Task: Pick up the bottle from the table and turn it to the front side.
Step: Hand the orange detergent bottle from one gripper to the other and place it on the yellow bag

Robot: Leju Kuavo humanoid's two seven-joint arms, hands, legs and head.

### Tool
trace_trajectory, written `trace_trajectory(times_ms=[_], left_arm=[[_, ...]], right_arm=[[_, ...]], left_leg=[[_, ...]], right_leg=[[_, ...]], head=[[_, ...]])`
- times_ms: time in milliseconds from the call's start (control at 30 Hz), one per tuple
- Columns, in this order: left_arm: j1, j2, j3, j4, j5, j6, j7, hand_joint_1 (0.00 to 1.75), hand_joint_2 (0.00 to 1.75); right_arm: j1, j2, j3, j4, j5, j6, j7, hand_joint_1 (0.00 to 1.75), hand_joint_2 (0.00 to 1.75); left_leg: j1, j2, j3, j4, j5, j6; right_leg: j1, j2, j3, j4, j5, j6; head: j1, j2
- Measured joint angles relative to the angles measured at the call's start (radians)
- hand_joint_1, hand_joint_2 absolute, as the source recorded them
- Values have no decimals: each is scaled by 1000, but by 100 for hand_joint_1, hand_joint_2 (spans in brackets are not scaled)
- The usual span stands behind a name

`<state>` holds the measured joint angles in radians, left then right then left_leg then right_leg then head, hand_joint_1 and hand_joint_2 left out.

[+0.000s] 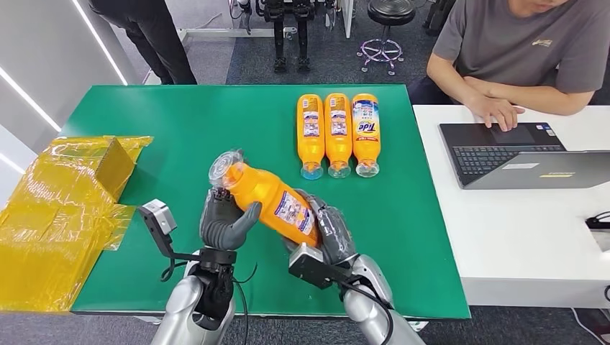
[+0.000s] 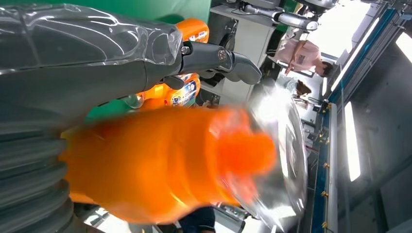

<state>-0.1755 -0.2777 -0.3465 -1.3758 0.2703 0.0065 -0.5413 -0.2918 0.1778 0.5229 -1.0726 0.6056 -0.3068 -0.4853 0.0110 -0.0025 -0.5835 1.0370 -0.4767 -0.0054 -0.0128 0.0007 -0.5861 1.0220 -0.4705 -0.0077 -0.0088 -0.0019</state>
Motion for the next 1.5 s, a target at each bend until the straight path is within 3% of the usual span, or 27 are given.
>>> trace_trajectory(times_ms=[300,600,633,767,1367,1400,1500], left_arm=[[-3,-1,6,13,-9,0,0,0,175],[-3,-1,18,14,-10,18,-1,0,175],[-3,-1,20,14,-10,20,-1,7,175],[-3,-1,27,14,-10,26,-2,170,175],[-1,-1,30,9,-34,58,-15,175,175],[-1,-1,30,9,-34,58,-15,175,175],[-2,-1,30,9,-37,59,-10,175,175]], right_arm=[[-17,0,30,2,37,102,44,175,175],[-55,0,48,31,57,177,24,175,175],[-60,0,51,34,57,182,20,175,175],[-73,0,58,45,56,196,15,175,175],[-83,0,63,69,69,203,20,175,175],[-82,0,63,69,70,202,23,148,175],[-74,0,63,65,71,190,35,17,175]], left_leg=[[0,0,0,0,0,0],[0,0,0,0,0,0],[0,0,0,0,0,0],[0,0,0,0,0,0],[0,0,0,0,0,0],[0,0,0,0,0,0],[0,0,0,0,0,0]], right_leg=[[0,0,0,0,0,0],[0,0,0,0,0,0],[0,0,0,0,0,0],[0,0,0,0,0,0],[0,0,0,0,0,0],[0,0,0,0,0,0],[0,0,0,0,0,0]], head=[[0,0],[0,0],[0,0],[0,0],[0,0],[0,0],[0,0]])
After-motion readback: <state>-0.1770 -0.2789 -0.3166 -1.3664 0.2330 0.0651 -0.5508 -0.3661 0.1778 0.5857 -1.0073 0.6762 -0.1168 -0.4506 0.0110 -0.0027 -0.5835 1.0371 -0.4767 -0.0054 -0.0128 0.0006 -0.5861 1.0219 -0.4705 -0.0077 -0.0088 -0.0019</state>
